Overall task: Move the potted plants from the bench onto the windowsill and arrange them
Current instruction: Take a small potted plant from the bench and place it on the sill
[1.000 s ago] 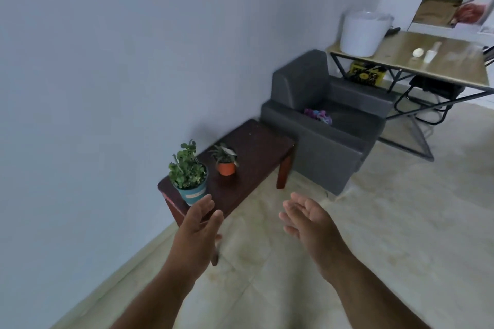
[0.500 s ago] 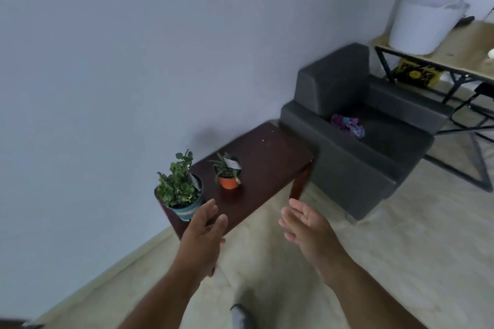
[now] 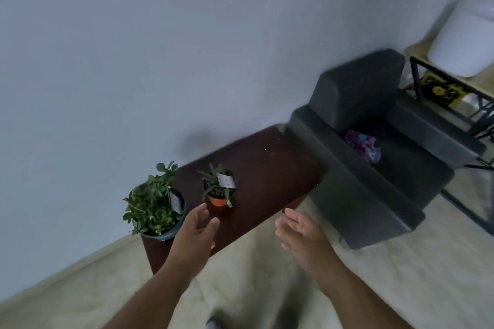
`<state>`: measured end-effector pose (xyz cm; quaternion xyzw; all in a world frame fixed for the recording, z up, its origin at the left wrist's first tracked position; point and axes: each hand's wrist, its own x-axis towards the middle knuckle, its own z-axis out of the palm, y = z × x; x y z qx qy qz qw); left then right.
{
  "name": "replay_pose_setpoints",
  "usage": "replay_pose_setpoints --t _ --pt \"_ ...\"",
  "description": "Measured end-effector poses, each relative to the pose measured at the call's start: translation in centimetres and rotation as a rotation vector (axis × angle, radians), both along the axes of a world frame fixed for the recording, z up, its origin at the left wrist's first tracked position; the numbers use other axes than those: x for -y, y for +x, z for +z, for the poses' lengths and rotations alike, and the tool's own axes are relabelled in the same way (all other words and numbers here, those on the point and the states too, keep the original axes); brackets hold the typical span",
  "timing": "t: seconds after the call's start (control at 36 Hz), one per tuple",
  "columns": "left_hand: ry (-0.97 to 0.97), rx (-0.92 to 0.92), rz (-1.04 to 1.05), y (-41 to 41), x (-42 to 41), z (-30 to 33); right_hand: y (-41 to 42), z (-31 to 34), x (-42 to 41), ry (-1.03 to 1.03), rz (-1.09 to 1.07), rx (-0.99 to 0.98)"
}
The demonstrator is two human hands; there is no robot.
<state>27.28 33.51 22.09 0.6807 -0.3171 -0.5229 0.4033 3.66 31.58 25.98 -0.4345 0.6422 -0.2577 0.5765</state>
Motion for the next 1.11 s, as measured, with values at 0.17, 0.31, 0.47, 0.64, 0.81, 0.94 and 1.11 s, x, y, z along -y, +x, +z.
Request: replay_pose_setpoints --t 0.17,0.31,0.47,0.64,0.81,0.94,1.11 --pt "0.072 0.051 0.058 -0.6 4.9 -2.7 0.9 -3.5 7.3 0.039 0.118 -0.046" --pt "0.134 0.14 0.131 -1.1 8.5 -5.0 2.1 -7.4 13.5 0.072 0.23 -0.035" --pt "0.246 0.222 0.193 -1.0 12.9 -9.6 3.2 -12.3 19.8 0.136 0.342 -0.065" --pt "0.376 0.244 0.215 -0.2 16.0 -15.8 4.8 -19.2 23.9 0.189 0.435 -0.075" --pt "0.372 0.208 0.212 0.9 17.6 -20.5 6.5 -25.2 25.4 0.244 0.507 -0.066" --pt "0.346 0.159 0.164 2.0 18.5 -22.9 7.2 -27.6 26.1 0.244 0.581 -0.023" --pt "0.321 0.032 0.215 2.0 18.2 -24.3 7.8 -29.2 26.6 0.206 0.637 -0.021"
